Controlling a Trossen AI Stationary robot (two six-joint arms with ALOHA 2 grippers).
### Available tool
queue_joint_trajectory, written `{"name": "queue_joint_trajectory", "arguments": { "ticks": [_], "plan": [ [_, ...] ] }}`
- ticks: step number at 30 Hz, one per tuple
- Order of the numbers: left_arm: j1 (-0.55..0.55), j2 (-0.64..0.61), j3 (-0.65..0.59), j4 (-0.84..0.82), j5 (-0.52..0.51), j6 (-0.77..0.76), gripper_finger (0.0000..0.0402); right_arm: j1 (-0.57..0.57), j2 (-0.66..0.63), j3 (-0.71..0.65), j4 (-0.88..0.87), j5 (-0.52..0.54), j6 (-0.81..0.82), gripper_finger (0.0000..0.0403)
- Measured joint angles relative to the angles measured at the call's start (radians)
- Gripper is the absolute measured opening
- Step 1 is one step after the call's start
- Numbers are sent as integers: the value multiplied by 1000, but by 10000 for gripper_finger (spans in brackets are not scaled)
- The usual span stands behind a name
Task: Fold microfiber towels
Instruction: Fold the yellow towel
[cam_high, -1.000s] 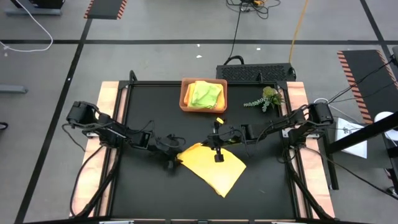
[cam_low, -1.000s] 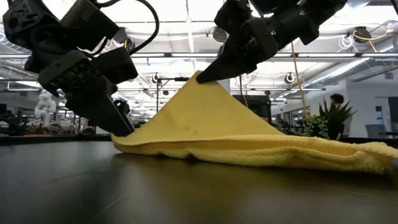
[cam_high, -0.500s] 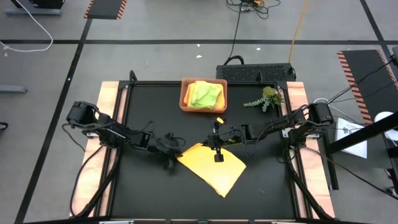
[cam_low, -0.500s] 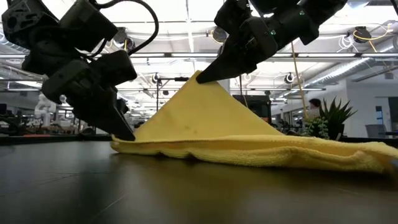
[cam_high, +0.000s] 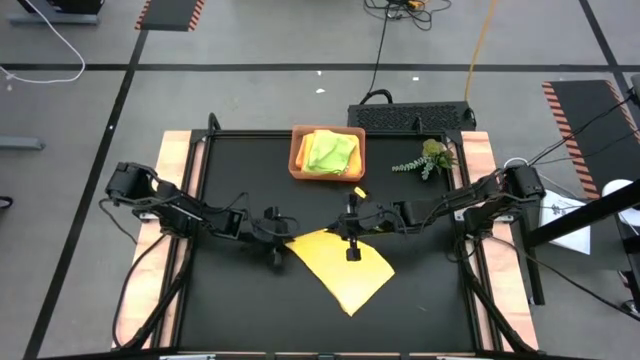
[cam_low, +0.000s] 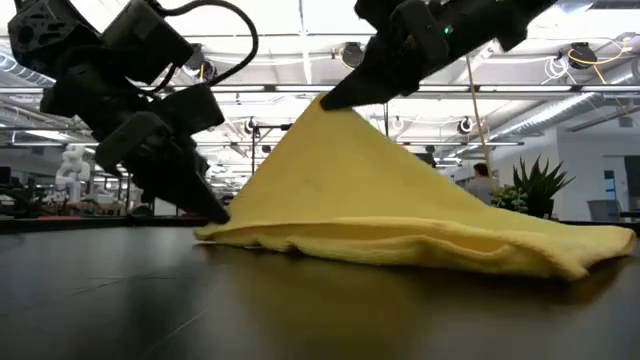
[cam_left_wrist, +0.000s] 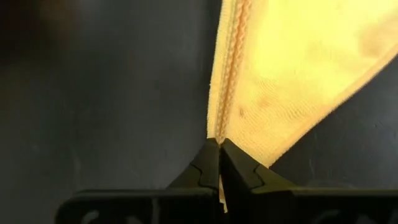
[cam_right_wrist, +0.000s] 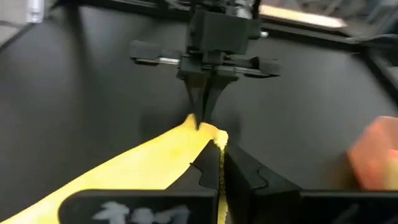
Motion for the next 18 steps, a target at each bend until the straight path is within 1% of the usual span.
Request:
{"name": "queue_joint_trajectory", "arguments": {
  "ticks": [3,5,7,10,12,15,18],
  "plan": [
    [17,-14,0,12,0,29,3,44,-22,0,-23,129,3,0],
    [30,-36,2,3,0,53,3,73,-25,0,-24,193,6,0],
    [40,-60,7,-6,4,80,3,99,-25,0,-26,229,12,0],
    [50,-92,15,-18,22,123,2,132,-27,0,-35,248,22,0],
    [54,-107,27,-32,37,154,2,154,-28,0,-31,294,33,0],
    [59,-141,65,-131,25,178,2,186,-28,0,-8,393,50,0],
    [61,-172,133,-299,-58,185,1,207,-27,1,-11,491,107,0]
  ]
}}
